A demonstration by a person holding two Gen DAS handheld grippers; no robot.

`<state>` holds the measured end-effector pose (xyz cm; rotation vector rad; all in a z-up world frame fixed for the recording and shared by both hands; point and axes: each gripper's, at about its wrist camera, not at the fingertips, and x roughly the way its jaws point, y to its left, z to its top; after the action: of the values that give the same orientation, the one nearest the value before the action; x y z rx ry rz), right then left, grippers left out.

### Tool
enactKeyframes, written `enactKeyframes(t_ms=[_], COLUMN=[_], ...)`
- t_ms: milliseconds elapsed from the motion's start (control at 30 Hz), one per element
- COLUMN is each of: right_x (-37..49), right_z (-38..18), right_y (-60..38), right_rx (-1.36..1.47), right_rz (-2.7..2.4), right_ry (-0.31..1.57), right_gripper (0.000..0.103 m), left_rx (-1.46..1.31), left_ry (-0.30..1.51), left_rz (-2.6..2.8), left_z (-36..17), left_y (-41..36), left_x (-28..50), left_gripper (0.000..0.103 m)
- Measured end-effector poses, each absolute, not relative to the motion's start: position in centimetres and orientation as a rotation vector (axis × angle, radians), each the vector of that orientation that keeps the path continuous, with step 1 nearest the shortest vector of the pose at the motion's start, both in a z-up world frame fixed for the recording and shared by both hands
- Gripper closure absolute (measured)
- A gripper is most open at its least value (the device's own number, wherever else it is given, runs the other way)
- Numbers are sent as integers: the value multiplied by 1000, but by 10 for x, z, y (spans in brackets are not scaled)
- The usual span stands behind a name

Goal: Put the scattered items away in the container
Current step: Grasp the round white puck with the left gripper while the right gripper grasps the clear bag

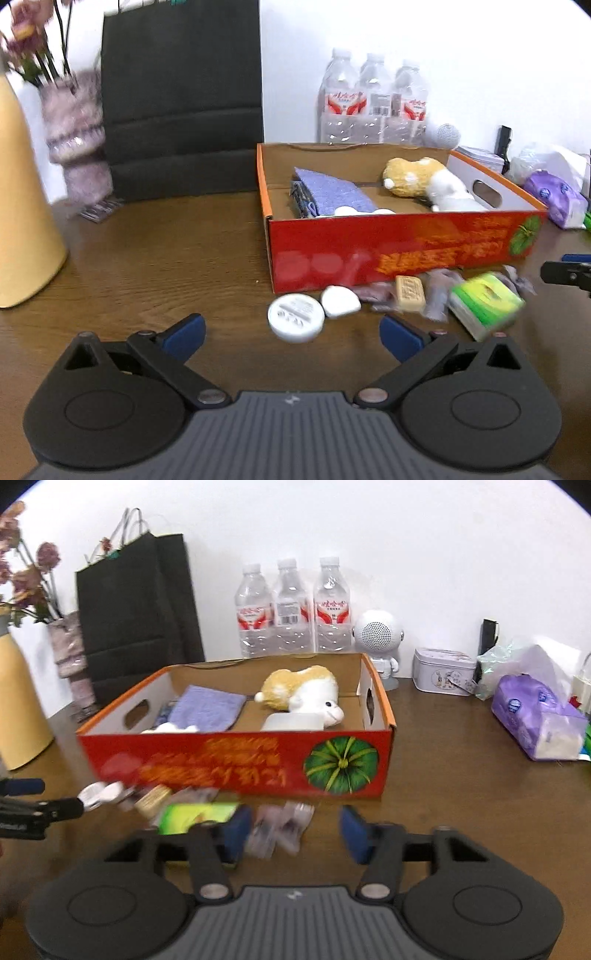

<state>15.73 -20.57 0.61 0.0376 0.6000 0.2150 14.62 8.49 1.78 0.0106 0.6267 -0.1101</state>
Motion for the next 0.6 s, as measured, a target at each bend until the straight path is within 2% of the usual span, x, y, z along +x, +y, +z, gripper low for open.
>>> enactKeyframes(t_ms=[100,167,200,233,300,367,433,600], right_x=[174,180,179,178,175,171,170,164], right_z=[-5,-11,-14,-18,-21,-20,-22,-21], right_y=[-210,-208,-205,-201,-195,-198,-200,-198], right_rx=[54,60,41,4,-54,-31,-34,-68], right_rz=[188,205,217,218,207,224,212,205], right_ry=[610,640,644,640,639,634,644,645], right_gripper=[59,60,62,68,74,75,80,78], left_rx=[8,22,26,23,-3,-30,-36,14], left_ry=[623,635,648,669,666,664,661,670], left_rz=[-137,-132,-145,-159,-146,-138,-127,-134], left_z=[11,7,3,1,0,-1,-1,0], left_y=[90,89,88,88,91,94,96,88], left_x=[161,168,169,170,170,170,169,169], left_gripper=[2,6,11,17,18,22,29,28])
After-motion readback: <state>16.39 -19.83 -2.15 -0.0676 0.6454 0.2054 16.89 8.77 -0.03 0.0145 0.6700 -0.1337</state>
